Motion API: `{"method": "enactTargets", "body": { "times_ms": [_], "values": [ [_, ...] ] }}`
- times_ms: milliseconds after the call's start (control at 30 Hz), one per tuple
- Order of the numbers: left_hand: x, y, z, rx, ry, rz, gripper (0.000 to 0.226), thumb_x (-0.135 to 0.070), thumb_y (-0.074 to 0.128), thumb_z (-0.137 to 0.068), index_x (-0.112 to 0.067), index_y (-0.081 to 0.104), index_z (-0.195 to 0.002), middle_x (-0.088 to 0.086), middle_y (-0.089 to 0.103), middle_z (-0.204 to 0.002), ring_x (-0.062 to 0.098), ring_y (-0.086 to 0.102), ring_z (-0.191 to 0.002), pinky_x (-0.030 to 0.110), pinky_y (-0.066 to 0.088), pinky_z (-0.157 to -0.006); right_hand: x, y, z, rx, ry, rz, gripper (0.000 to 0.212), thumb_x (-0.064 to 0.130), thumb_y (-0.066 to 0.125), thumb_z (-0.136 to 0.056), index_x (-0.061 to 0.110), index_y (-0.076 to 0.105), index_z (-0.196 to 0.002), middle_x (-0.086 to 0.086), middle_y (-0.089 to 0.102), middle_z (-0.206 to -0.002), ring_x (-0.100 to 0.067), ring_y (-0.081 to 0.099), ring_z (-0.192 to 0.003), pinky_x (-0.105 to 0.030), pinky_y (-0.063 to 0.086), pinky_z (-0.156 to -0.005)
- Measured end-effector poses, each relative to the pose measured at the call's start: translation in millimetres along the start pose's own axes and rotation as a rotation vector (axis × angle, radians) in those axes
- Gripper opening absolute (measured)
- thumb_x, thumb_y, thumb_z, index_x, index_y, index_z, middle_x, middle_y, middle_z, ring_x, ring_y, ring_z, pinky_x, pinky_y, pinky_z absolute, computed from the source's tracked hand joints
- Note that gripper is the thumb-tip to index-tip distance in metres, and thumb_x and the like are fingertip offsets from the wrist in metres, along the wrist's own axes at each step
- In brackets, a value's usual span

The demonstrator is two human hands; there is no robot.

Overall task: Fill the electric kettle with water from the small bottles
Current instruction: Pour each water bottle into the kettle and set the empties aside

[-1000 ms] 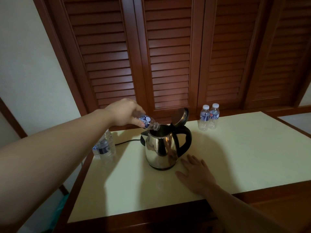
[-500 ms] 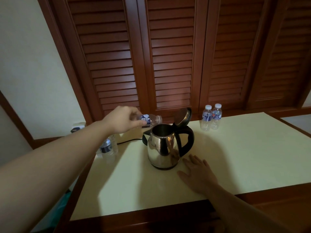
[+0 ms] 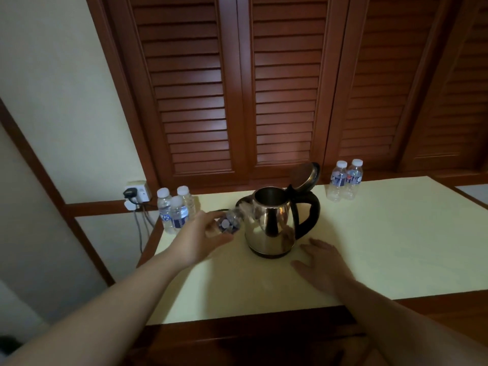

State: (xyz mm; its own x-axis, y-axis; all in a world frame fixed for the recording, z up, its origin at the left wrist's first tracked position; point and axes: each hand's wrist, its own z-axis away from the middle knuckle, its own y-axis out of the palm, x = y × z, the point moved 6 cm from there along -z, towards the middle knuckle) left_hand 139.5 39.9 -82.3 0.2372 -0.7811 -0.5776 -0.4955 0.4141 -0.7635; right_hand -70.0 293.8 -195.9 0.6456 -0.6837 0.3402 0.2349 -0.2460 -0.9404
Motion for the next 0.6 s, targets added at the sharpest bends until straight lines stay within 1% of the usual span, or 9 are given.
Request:
{"method": "enactTargets", "body": {
  "times_ms": [100, 200, 267, 333, 367, 400, 467, 533, 600],
  "values": [
    [13, 9, 16, 0.032, 0.031, -0.01, 0.066, -0.054, 0.083, -0.076, -0.035, 0.063, -0.135, -0.005, 0.06, -0.105, 0.005, 0.059, -0.094, 0.03, 0.053, -0.085, 5, -1, 2, -0.028, -0.032, -0.025, 0.076, 0.079, 0.045, -0.084, 0.035, 0.056, -0.146, 0.005, 0.047, -0.157, -0.019, 0.037, -0.147, -0.039, 0.027, -0.123],
    [26, 16, 25, 0.072, 0.038, -0.01, 0.063, -0.049, 0.087, -0.077, -0.039, 0.062, -0.134, -0.01, 0.058, -0.106, 0.002, 0.058, -0.096, 0.018, 0.048, -0.082, 27, -3, 11, -0.06, -0.118, -0.029, 0.048, 0.06, 0.051, -0.094, 0.031, 0.069, -0.127, 0.008, 0.064, -0.13, -0.021, 0.054, -0.125, -0.038, 0.043, -0.106],
    [35, 20, 26, 0.095, 0.036, -0.002, 0.063, -0.052, 0.087, -0.075, -0.043, 0.062, -0.133, -0.011, 0.06, -0.109, -0.001, 0.057, -0.097, 0.013, 0.044, -0.081, 43, -4, 20, -0.103, -0.138, -0.101, 0.042, 0.055, 0.044, -0.093, 0.026, 0.073, -0.101, 0.011, 0.066, -0.103, -0.018, 0.058, -0.103, -0.037, 0.048, -0.09],
    [40, 23, 28, 0.127, 0.039, 0.0, 0.063, -0.056, 0.085, -0.075, -0.045, 0.061, -0.132, -0.012, 0.061, -0.112, -0.002, 0.056, -0.098, 0.017, 0.046, -0.084, 57, -2, 26, -0.099, -0.136, -0.255, 0.041, 0.058, 0.046, -0.088, 0.023, 0.068, -0.087, 0.012, 0.06, -0.09, -0.01, 0.056, -0.088, -0.034, 0.05, -0.078],
    [42, 25, 29, 0.147, 0.037, 0.001, 0.063, -0.057, 0.084, -0.075, -0.045, 0.061, -0.133, -0.013, 0.061, -0.113, -0.001, 0.056, -0.099, 0.019, 0.047, -0.086, 65, 1, 28, -0.061, -0.147, -0.288, 0.038, 0.059, 0.053, -0.086, 0.025, 0.067, -0.09, 0.012, 0.059, -0.091, -0.007, 0.056, -0.085, -0.03, 0.049, -0.075],
    [43, 26, 30, 0.161, 0.037, 0.003, 0.063, -0.057, 0.084, -0.075, -0.045, 0.061, -0.133, -0.014, 0.061, -0.114, -0.001, 0.056, -0.099, 0.022, 0.048, -0.087, 74, 5, 30, 0.006, -0.168, -0.272, 0.036, 0.061, 0.059, -0.085, 0.029, 0.068, -0.1, 0.014, 0.057, -0.096, -0.005, 0.056, -0.087, -0.026, 0.046, -0.074],
    [42, 27, 31, 0.175, 0.039, 0.005, 0.061, -0.056, 0.084, -0.076, -0.046, 0.061, -0.132, -0.014, 0.06, -0.113, 0.001, 0.056, -0.1, 0.024, 0.049, -0.088, 89, 11, 33, 0.13, -0.211, -0.175, 0.046, 0.064, 0.067, -0.084, 0.033, 0.064, -0.117, 0.017, 0.052, -0.104, -0.004, 0.054, -0.092, -0.021, 0.043, -0.076],
    [41, 27, 31, 0.187, 0.043, 0.01, 0.058, -0.052, 0.086, -0.077, -0.049, 0.058, -0.128, -0.015, 0.059, -0.112, 0.002, 0.056, -0.1, 0.021, 0.047, -0.088, 97, 13, 31, 0.167, -0.245, -0.105, 0.041, 0.059, 0.069, -0.087, 0.028, 0.064, -0.114, 0.015, 0.051, -0.103, -0.005, 0.052, -0.09, -0.024, 0.046, -0.078],
    [42, 26, 32, 0.198, 0.052, 0.017, 0.057, -0.05, 0.086, -0.077, -0.053, 0.055, -0.125, -0.016, 0.058, -0.111, 0.002, 0.055, -0.099, 0.02, 0.046, -0.087, 101, 13, 31, 0.149, -0.261, -0.107, 0.031, 0.051, 0.068, -0.092, 0.026, 0.064, -0.109, 0.013, 0.051, -0.1, -0.005, 0.051, -0.085, -0.024, 0.045, -0.075]
  ]
}}
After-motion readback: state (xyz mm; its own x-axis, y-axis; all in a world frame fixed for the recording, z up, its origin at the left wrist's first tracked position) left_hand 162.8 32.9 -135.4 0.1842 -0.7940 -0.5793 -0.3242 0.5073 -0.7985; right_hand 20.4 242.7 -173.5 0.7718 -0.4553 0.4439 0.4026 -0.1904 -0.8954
